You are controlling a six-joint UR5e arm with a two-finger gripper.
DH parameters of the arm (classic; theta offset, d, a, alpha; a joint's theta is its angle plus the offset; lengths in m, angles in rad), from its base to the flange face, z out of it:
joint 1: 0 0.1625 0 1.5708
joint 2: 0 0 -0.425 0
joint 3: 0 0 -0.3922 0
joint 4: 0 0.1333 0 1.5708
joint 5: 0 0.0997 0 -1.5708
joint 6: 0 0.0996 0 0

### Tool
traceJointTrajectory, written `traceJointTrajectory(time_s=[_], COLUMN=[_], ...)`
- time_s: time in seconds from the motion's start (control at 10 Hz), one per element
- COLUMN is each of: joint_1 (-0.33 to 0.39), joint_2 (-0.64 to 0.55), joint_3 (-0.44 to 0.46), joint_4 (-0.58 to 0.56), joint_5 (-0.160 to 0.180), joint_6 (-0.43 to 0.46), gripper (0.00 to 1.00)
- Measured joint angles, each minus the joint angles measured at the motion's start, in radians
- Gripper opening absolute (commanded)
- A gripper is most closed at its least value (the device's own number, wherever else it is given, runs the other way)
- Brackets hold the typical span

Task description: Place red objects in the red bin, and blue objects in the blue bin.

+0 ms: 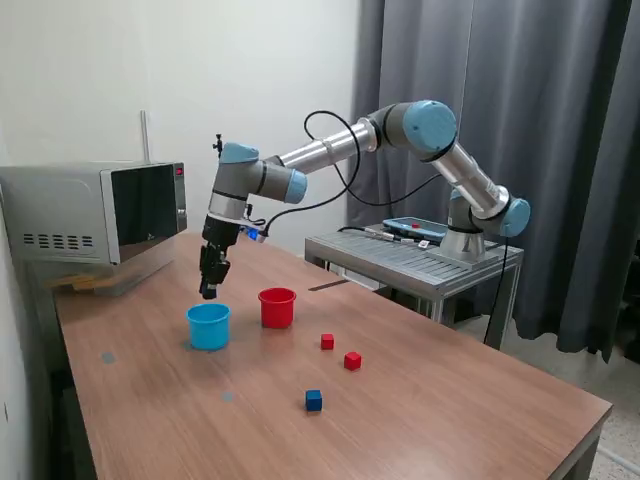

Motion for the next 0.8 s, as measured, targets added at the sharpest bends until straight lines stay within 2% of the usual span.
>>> traceJointTrajectory(time_s=[0.3,0.4,0.8], joint_1=[0.0,0.0,0.0], joint_2=[0.012,0.014,0.016], joint_3=[-0.002,-0.002,-0.002], joint_4=[0.0,0.0,0.0], joint_5=[0.005,0.005,0.005], joint_6=[0.0,0.0,0.0], gripper=[0.0,1.0,1.0])
